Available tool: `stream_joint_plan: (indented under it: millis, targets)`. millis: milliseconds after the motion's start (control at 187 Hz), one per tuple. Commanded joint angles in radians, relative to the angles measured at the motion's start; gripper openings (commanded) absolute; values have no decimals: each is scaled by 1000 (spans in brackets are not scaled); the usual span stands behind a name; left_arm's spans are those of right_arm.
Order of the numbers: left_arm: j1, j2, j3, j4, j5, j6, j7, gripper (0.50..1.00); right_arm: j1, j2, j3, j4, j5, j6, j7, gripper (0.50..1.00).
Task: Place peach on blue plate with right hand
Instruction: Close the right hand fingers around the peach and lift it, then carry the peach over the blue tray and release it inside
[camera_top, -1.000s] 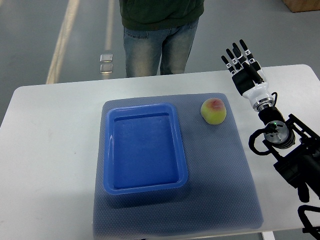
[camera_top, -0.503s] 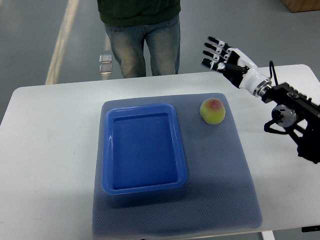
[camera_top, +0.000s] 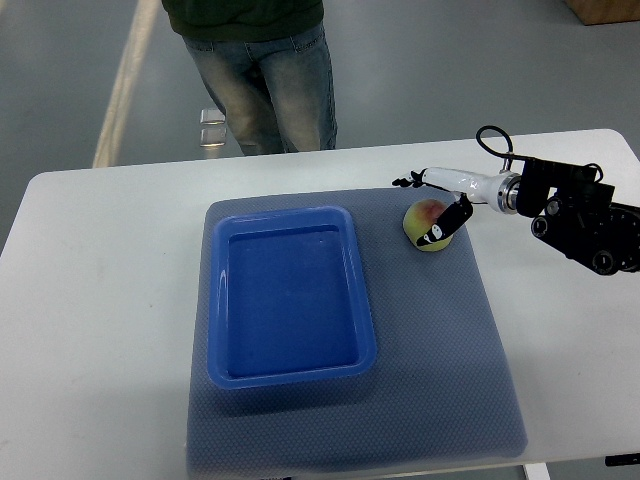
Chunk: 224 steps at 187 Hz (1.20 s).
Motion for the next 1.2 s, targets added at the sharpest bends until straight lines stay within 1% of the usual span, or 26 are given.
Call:
stream_joint_plan:
  millis: [0, 91, 283, 289, 316, 332, 385, 390, 428, 449, 503, 508, 583, 588, 599, 626, 668, 674, 738, 797, 888, 941, 947, 1032, 1123, 1193]
  targets:
    - [1, 0, 0, 0, 0, 0, 0, 1000, -2, -6, -25, -2, 1, -17, -2, 921]
    - [1, 0, 2, 1, 0, 2, 0, 1000, -6, -15, -23, 2, 4, -8, 0, 868]
    - [-1, 0, 0, 1, 0, 2, 0, 1000, -8, -21, -22, 11, 16, -3, 0, 844]
    - [-1, 0, 0, 1, 0, 2, 0, 1000, -8, -29, -20, 16, 19, 3, 1, 826]
    - [1, 0, 0, 1, 0, 2, 0, 1000, -8, -30, -20, 18, 19, 6, 1, 811]
    - [1, 0, 0, 1, 0, 2, 0, 1000, -8, -32, -20, 19, 19, 7, 1, 789]
    - [1, 0, 0, 1, 0, 2, 0, 1000, -8, -32, -20, 19, 19, 7, 1, 789]
    - [-1, 0, 0, 1, 0, 2, 0, 1000, -8, -35, -20, 30, 19, 9, 1, 722]
    - [1, 0, 2, 1, 0, 2, 0, 1000, -8, -36, -22, 37, 19, 10, 1, 674]
    - [1, 0, 2, 1, 0, 2, 0, 1000, -8, -39, -22, 39, 19, 10, 3, 660]
    - [1, 0, 2, 1, 0, 2, 0, 1000, -8, -39, -22, 39, 19, 10, 3, 660]
    - [1, 0, 2, 1, 0, 2, 0, 1000, -8, -42, -22, 45, 19, 13, 3, 617]
    - [1, 0, 2, 1, 0, 2, 0, 1000, -8, -46, -22, 51, 19, 18, 4, 613]
    - [-1, 0, 2, 1, 0, 2, 0, 1000, -8, -53, -23, 63, 18, 27, 4, 593]
    - [-1, 0, 2, 1, 0, 2, 0, 1000, -8, -55, -23, 67, 18, 29, 6, 578]
    - [1, 0, 2, 1, 0, 2, 0, 1000, -8, -58, -23, 73, 18, 33, 6, 562]
    - [1, 0, 2, 1, 0, 2, 0, 1000, -8, -58, -23, 73, 18, 33, 6, 562]
    - [-1, 0, 2, 3, 0, 2, 0, 1000, -8, -65, -22, 86, 18, 36, 6, 539]
    - [1, 0, 0, 3, 0, 2, 0, 1000, -3, -81, -20, 100, 21, 38, 6, 500]
    - [-1, 0, 0, 3, 0, 2, 0, 1000, -2, -84, -20, 102, 21, 38, 6, 500]
    - [1, 0, 0, 3, 0, 2, 0, 1000, 50, -141, -5, 175, 55, 59, 4, 500]
    - [1, 0, 0, 3, 0, 2, 0, 1000, 50, -141, -5, 176, 55, 60, 4, 500]
    - [-1, 0, 0, 3, 0, 2, 0, 1000, 94, -173, -5, 224, 115, 75, 3, 500]
    - [1, 0, 0, 3, 0, 2, 0, 1000, 165, -217, -8, 294, 214, 106, 0, 500]
    - [1, 0, 0, 1, 0, 0, 0, 1000, 225, -210, -20, 332, 277, 113, -2, 500]
    - [-1, 0, 0, 1, 0, -1, 0, 1000, 244, -174, -37, 337, 298, 102, 0, 500]
